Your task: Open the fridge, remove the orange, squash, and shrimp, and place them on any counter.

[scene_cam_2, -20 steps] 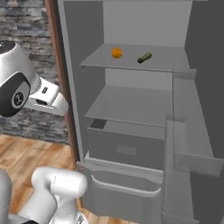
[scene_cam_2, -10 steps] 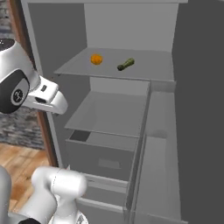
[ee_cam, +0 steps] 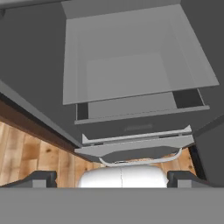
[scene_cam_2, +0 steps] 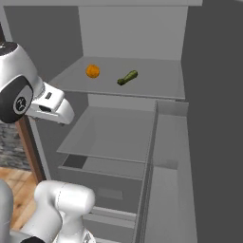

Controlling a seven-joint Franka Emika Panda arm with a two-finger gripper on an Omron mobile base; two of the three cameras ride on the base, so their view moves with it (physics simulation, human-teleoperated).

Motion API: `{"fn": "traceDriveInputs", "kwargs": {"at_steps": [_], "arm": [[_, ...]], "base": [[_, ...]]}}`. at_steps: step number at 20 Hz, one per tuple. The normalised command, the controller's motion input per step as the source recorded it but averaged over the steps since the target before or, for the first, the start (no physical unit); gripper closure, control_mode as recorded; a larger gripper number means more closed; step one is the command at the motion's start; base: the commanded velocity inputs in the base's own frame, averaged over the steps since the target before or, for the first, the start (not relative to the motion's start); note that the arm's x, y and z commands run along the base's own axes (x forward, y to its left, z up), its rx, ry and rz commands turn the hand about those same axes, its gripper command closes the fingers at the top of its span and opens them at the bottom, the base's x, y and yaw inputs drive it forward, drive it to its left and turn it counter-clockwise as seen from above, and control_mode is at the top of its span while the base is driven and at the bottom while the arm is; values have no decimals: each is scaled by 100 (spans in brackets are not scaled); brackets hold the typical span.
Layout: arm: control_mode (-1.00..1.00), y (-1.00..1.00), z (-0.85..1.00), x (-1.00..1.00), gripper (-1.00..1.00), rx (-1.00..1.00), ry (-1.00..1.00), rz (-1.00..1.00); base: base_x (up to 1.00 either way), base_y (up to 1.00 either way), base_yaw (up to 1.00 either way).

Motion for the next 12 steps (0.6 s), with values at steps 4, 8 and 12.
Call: {"fn": "traceDriveInputs", "kwargs": {"at_steps": [4, 8, 12], "arm": [[100, 0, 0, 0, -100, 0, 0, 0], [100, 0, 0, 0, -100, 0, 0, 0], [-100, 0, 31, 0, -100, -3, 0, -12]], "base": [[0, -14, -3], [0, 0, -1], [0, 0, -3]]}}
